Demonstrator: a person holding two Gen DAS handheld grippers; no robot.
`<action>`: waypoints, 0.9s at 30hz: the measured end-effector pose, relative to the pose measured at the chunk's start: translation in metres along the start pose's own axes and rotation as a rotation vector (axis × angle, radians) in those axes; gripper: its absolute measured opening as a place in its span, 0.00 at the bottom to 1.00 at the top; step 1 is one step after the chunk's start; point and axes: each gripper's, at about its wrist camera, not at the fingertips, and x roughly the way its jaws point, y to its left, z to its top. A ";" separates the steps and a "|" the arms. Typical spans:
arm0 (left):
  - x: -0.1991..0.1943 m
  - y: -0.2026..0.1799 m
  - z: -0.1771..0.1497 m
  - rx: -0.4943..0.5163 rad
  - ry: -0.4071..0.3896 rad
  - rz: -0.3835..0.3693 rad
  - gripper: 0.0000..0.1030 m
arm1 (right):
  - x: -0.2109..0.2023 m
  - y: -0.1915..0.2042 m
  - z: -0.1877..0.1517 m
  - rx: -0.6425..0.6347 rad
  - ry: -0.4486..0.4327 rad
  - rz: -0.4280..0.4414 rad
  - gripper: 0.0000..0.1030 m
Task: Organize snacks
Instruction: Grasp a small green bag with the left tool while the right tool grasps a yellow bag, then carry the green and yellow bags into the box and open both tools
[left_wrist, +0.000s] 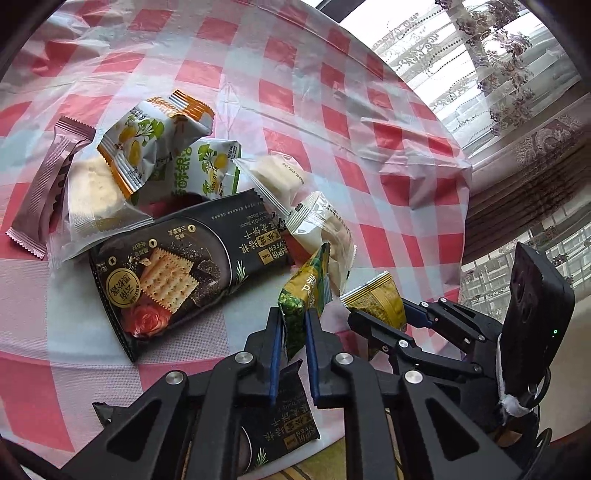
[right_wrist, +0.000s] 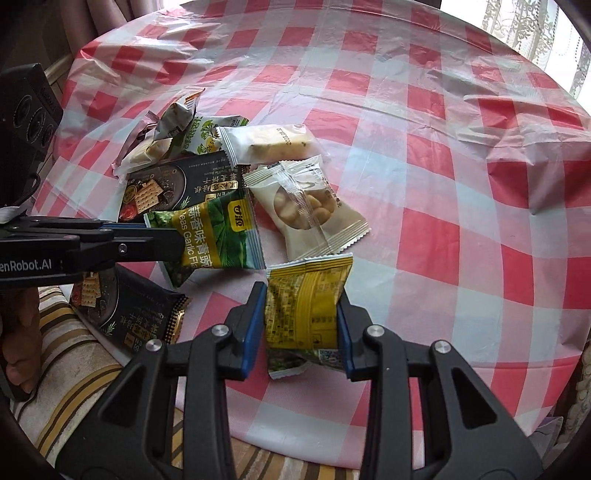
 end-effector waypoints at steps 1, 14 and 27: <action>-0.002 -0.002 -0.001 0.003 -0.002 -0.002 0.12 | -0.003 -0.002 -0.002 0.012 -0.004 0.000 0.37; -0.009 -0.050 -0.020 0.073 -0.010 -0.033 0.12 | -0.043 -0.048 -0.046 0.197 -0.030 -0.024 0.37; 0.025 -0.147 -0.052 0.255 0.095 -0.080 0.12 | -0.093 -0.134 -0.133 0.427 -0.041 -0.124 0.37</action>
